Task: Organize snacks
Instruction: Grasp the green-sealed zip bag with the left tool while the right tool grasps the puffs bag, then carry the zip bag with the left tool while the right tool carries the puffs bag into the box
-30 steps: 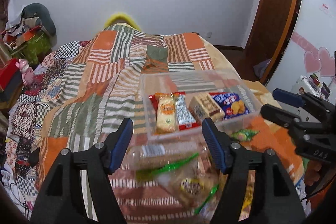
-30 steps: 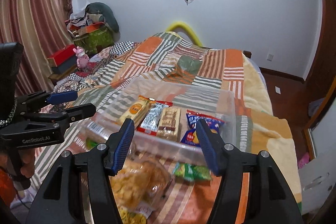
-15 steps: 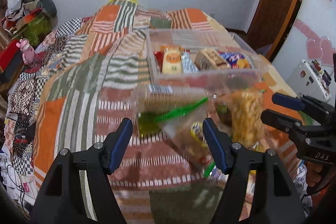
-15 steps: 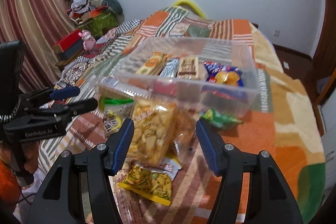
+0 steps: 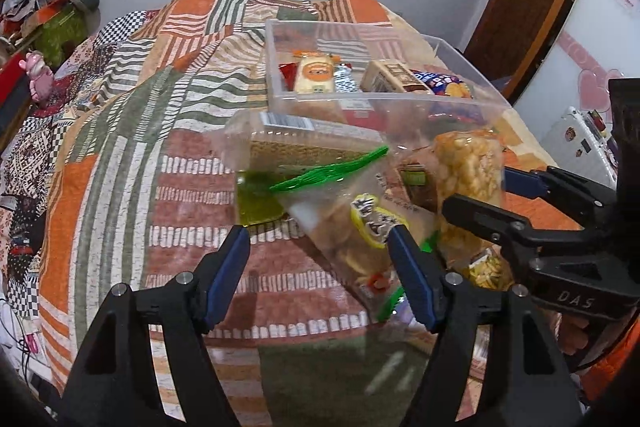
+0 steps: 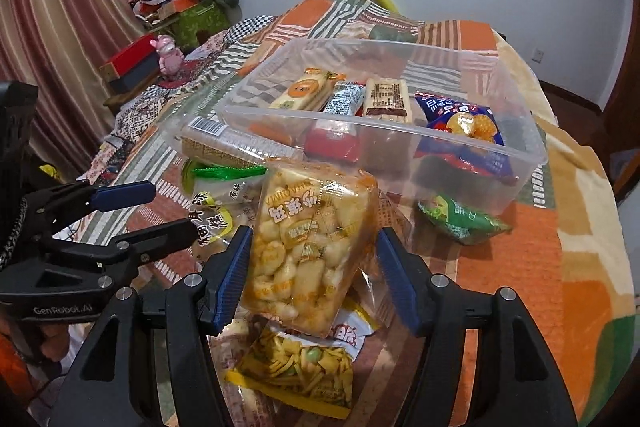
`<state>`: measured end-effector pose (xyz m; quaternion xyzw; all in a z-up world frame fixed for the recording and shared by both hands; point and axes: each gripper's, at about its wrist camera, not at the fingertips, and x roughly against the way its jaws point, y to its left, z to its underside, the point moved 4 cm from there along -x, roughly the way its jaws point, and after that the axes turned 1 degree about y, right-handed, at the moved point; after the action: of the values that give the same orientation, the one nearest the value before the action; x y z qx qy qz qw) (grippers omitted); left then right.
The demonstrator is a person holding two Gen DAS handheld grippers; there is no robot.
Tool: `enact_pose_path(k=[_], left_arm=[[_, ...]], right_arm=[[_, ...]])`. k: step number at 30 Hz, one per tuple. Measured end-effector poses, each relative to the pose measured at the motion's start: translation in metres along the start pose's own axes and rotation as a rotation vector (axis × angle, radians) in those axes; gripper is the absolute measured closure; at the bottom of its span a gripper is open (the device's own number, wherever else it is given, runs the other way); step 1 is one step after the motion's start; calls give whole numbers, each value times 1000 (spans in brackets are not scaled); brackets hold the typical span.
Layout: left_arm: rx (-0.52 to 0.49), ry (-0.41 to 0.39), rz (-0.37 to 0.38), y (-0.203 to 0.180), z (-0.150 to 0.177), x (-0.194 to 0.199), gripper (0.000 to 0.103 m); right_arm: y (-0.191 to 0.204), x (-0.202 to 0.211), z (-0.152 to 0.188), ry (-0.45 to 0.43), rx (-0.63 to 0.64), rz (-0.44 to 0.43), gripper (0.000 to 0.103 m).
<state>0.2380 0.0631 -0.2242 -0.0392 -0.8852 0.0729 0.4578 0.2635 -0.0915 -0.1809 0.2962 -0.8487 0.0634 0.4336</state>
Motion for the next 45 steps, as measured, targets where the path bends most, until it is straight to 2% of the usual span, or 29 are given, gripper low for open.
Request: enact_pose_path(k=[3,8,19,22,27,29,37,45], left_arm=[[5,16,20,-4,-3,-8,30],[41,40,68,-12,-5,-23,24],[62,68,91,-26,-8,-51,21],[73,76,112,-28,-6,-57,29],[57,61,107,-28,-4,-49,53],[60,51,113,-27,-4,-44,57],[20,-25,78,-29,-12,-11,60],[-11,-142,68,-35,-48,25,60]], right_arm=[[0,5,2,-9,13,3,59],[-8,12,4,-20,1,4,60],[-27,34,8,-60,-40,28,60],[-30,36,10,-61,-46,35,60],[-34,39,10,-62,-60,39,60],[-35,41,10,-67,-64,40,60],[-39,49,1,-99,-67,44,60],[-49,59,-17,-150,-63,61,60]])
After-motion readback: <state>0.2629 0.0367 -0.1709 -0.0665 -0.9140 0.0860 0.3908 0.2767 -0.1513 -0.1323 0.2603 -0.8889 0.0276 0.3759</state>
